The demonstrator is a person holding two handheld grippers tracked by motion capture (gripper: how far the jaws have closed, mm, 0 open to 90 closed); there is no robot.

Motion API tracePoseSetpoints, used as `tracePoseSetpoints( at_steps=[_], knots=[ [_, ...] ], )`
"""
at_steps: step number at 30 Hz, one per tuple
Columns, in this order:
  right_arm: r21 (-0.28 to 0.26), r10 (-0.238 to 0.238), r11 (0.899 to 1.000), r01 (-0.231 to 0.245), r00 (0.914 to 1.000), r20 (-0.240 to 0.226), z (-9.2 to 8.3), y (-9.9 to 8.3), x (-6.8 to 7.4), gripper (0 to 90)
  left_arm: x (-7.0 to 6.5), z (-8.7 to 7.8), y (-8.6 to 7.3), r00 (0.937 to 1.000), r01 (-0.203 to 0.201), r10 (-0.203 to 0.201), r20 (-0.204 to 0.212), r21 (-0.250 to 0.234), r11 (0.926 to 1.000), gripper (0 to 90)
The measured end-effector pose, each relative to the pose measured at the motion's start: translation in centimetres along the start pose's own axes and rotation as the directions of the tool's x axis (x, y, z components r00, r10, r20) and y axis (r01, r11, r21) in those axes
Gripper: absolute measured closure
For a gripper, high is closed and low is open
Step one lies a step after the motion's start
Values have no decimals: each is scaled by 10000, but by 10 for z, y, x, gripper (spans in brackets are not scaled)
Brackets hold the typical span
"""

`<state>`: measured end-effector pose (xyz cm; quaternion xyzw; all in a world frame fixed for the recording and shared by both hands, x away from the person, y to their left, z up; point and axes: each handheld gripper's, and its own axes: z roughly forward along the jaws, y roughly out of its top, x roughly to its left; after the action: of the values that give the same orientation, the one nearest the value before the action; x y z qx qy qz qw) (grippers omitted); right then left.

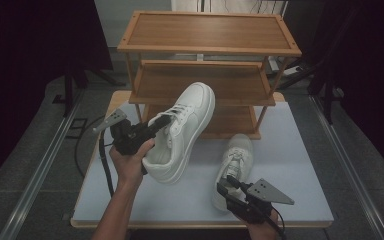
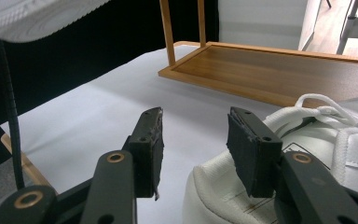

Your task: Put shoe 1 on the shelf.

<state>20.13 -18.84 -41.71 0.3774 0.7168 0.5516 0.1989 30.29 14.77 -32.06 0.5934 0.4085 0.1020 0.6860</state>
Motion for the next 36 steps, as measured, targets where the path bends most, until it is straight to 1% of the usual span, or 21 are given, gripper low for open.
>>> tracePoseSetpoints(
  at_steps=[4,8,10,13,16,18,23,27,29,33,36],
  knots=[
    [28,27,10000,-27,10000,17,0,0,-1,550,1,8,7,9996,-23,20,-269,-121,9999,818],
    [37,7,10000,-7,10000,3,0,0,-1,549,5,19,14,9986,98,-111,-523,-249,9996,818],
    [36,35,10000,-35,10000,8,0,0,-1,548,8,24,18,9979,224,-242,-602,-292,9993,818],
    [-3,86,10000,-86,10000,31,-1,1,-4,547,11,34,24,9965,328,-351,-755,-317,9990,819],
    [2,234,9997,-234,9997,-32,-2,0,-6,547,14,44,30,9940,293,-330,-1043,-364,9989,818],
    [7,231,9997,-231,9997,-43,-1,0,-6,547,17,50,35,9925,221,-269,-1196,-409,9989,818],
    [106,388,9992,-387,9992,-120,1,-2,-8,547,26,67,43,9873,246,-325,-1556,-523,9983,819],
    [-43,401,9992,-402,9991,-124,-2,0,-8,547,32,79,45,9807,205,-300,-1930,-511,9985,819],
    [-106,455,9989,-455,9989,-83,-4,1,-8,547,34,83,45,9782,238,-342,-2050,-530,9983,819],
    [-193,506,9985,-507,9987,-41,-7,1,-9,547,38,90,44,9746,298,-410,-2201,-538,9981,819],
    [-152,496,9986,-497,9988,-42,-7,1,-10,547,41,94,46,9722,332,-449,-2299,-545,9980,819]
  ],
)
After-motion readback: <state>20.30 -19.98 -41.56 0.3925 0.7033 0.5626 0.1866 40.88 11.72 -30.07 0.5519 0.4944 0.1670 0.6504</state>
